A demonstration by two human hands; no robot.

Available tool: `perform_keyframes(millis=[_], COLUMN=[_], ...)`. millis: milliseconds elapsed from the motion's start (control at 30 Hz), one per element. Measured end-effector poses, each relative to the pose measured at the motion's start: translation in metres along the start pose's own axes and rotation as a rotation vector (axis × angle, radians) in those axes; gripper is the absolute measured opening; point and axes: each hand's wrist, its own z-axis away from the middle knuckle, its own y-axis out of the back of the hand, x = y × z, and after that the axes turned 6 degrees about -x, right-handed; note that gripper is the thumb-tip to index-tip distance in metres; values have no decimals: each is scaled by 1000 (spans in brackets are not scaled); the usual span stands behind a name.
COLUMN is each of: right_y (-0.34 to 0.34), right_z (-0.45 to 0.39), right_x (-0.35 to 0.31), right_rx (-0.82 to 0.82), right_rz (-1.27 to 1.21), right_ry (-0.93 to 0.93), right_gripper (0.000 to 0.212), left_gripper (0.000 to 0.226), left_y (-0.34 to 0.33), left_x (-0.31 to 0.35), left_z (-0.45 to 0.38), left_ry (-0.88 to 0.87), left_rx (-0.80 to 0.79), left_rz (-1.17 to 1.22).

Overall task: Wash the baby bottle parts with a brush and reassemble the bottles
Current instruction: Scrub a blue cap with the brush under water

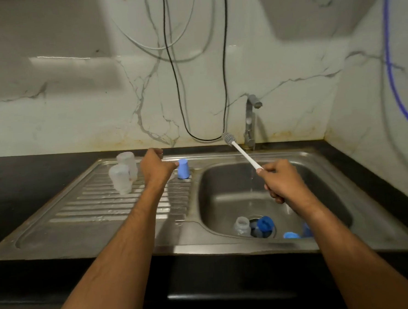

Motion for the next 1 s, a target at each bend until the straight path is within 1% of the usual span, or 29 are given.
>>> perform_keyframes(millis=[133,300,367,467,533,600,733,800,933,1000], right_y=[28,50,56,58,58,58,54,52,51,51], right_z=[1,-5,-11,-22,-30,-40,-58,-62,-69,-71], right_x=[29,60,71,82,88,91,100,105,111,113], right_rx=[22,-6,-13,-20,-26,-36,-57,-64,-88,-83], right_rz=[23,20,18,29,39,48,41,36,55,58], right_ry=[-49,-122,-138,-159,-170,-183,-222,-237,-254,-249], right_gripper=[16,19,22,24,25,26,23,23,21,21], left_gripper=[57,52,46,34,27,22,16,20,25,33], left_y=[-58,-126,-151,-184,-203,-218,-247,-260,-281,-290], left_x=[13,25,28,29,26,21,8,1,-8,-13], left_z=[10,23,28,34,37,37,28,23,19,19], left_ry=[17,29,26,66,79,76,26,10,-1,2], left_rx=[-107,-220,-286,-367,-453,-571,-806,-905,-1065,-1175], left_rz=[41,34,26,8,-7,-78,-310,-409,-529,-616])
